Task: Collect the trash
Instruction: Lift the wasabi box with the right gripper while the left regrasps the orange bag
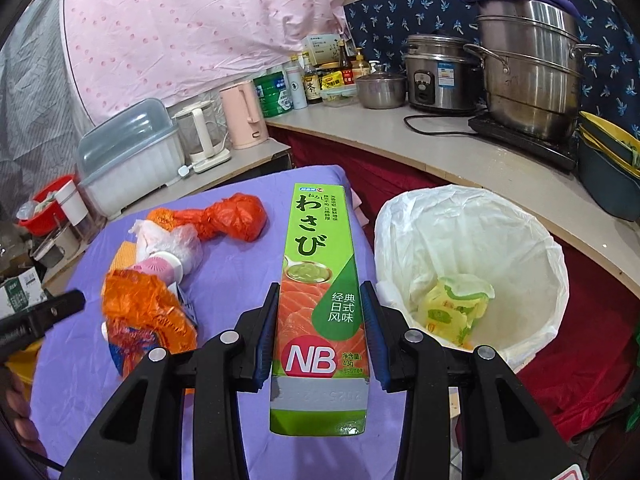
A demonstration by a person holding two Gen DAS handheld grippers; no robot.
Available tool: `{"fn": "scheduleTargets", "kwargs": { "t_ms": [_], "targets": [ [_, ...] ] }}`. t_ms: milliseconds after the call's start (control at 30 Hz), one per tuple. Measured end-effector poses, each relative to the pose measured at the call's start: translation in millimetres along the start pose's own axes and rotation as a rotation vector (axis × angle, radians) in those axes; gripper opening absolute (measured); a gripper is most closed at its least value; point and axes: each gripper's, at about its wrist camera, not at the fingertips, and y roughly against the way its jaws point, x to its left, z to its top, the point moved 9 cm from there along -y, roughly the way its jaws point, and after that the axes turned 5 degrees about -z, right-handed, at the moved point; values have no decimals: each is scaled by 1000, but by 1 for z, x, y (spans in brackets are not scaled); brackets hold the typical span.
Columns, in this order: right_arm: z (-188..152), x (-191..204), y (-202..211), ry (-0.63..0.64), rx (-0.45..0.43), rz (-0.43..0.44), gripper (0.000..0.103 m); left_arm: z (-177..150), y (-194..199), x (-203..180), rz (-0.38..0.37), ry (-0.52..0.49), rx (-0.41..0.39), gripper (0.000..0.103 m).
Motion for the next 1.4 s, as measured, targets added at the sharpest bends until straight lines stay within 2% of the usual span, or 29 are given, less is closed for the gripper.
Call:
{"fn": "scheduleTargets", "kwargs": {
  "t_ms": [233, 467, 733, 933, 967, 1100, 1200, 1400],
  "targets": [
    [-11, 6, -3, 6, 22, 10, 38, -35, -32, -20, -31, -34, 73, 73],
    [-14, -8, -8, -10, 32, -8, 38, -39, -60, -47, -63, -78, 105, 73],
    [-10, -32, -15, -42, 36, -34, 38, -26, -73, -89, -100, -151, 86, 73],
    [-12, -49, -18, -63, 41, -49, 38, -37, -86, -118, -135, -225, 127, 75],
    [-13, -52, -18, -68, 43, -51, 38, -41, -86, -121, -141, -224, 134, 78],
    [-16, -62, -20, -83, 50, -60, 38, -51, -87, -125, -180, -183, 168, 79],
    [-19, -64, -21, -86, 54, -60, 38, -51, -89, -125, -154, -165, 164, 85],
    [-20, -65, -22, -88, 57, -57, 38, -52, -110, -123, -132, -110, 212, 85]
  ]
}}
